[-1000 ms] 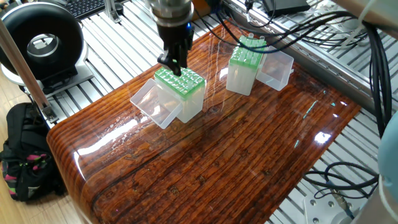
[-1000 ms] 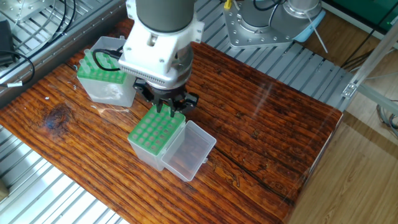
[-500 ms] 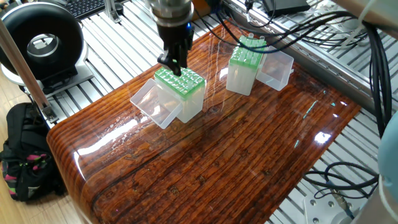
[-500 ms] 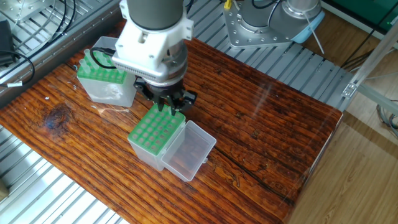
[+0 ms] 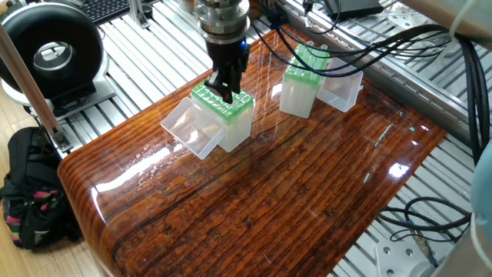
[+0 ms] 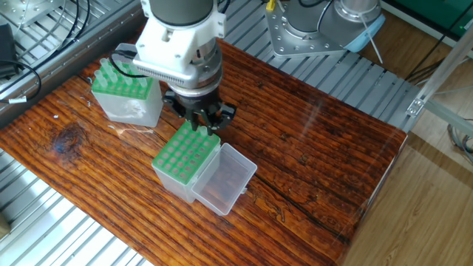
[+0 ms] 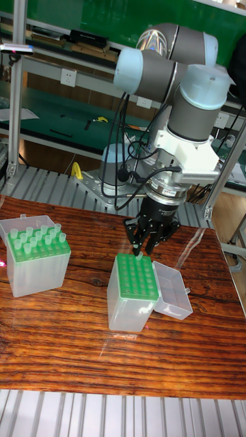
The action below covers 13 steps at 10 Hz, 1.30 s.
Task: Transfer all large pipette tips from one holder to another
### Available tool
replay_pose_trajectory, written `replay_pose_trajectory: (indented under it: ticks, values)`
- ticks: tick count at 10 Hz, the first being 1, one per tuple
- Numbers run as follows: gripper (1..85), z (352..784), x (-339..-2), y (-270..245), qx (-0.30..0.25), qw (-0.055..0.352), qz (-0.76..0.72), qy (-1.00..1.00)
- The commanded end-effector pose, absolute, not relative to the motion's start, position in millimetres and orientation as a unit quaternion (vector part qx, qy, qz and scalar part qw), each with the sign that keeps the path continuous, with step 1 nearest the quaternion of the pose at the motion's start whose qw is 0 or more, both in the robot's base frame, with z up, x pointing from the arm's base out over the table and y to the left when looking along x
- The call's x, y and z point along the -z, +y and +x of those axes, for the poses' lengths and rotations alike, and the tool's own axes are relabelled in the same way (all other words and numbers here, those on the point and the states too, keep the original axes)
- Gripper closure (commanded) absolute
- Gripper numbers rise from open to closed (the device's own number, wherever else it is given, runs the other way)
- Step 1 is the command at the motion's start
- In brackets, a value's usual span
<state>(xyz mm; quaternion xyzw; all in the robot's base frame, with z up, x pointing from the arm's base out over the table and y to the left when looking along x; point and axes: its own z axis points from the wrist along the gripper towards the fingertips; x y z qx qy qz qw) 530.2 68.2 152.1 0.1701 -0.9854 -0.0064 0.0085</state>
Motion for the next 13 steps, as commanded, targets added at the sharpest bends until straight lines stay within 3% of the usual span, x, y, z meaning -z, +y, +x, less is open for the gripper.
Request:
replay_pose_trajectory:
  ticks: [1, 9, 13]
  values:
    - [51.7, 529, -151, 69, 0.006, 0.0, 0.173, -0.985]
    - [56.7, 537, -141, 66, 0.0, -0.012, 0.17, -0.985]
    - [68.0, 537, -143, 69, 0.004, -0.013, 0.164, -0.986]
